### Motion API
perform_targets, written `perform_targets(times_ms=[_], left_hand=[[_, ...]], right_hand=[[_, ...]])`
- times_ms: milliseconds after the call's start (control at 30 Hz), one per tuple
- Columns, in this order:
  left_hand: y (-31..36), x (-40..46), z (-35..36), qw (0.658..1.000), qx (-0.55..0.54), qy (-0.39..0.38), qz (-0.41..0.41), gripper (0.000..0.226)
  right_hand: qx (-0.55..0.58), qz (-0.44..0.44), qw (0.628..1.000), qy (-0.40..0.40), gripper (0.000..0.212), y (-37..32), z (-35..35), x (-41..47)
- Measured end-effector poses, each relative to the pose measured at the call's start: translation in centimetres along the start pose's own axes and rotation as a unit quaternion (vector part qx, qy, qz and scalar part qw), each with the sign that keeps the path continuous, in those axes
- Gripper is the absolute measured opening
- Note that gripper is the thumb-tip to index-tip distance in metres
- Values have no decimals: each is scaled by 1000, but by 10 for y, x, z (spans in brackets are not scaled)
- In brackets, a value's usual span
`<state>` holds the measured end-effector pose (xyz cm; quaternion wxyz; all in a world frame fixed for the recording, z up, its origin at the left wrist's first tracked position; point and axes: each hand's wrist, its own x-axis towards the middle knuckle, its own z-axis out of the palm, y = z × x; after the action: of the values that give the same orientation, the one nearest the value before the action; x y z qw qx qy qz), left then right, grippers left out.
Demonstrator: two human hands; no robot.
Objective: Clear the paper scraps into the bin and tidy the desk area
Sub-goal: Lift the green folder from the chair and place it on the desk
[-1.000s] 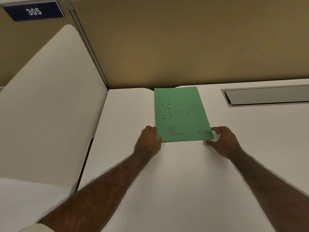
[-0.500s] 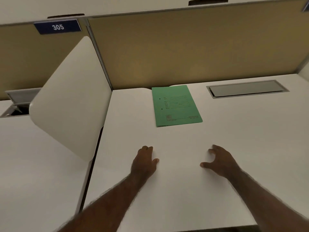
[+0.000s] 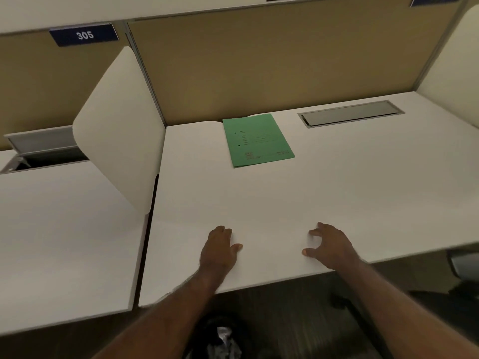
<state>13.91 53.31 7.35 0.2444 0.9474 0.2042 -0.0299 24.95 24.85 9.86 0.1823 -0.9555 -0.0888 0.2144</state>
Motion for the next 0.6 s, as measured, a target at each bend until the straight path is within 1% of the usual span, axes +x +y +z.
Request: perform_targets(times_ms=[100,233,600], left_hand=[[1,-14,4,1000,-1,-12,-3,53],[6,-28,8,1000,-6,-23,-5,52],[37,-54,22,1000,-11,-26,4,48]], right_hand=[[9,2,1000,-6,75,4,4,-21],[-11,-12,1000,-11,73,10,3,-42],[-1,-20,1000,-19,63,41,-3,-91]])
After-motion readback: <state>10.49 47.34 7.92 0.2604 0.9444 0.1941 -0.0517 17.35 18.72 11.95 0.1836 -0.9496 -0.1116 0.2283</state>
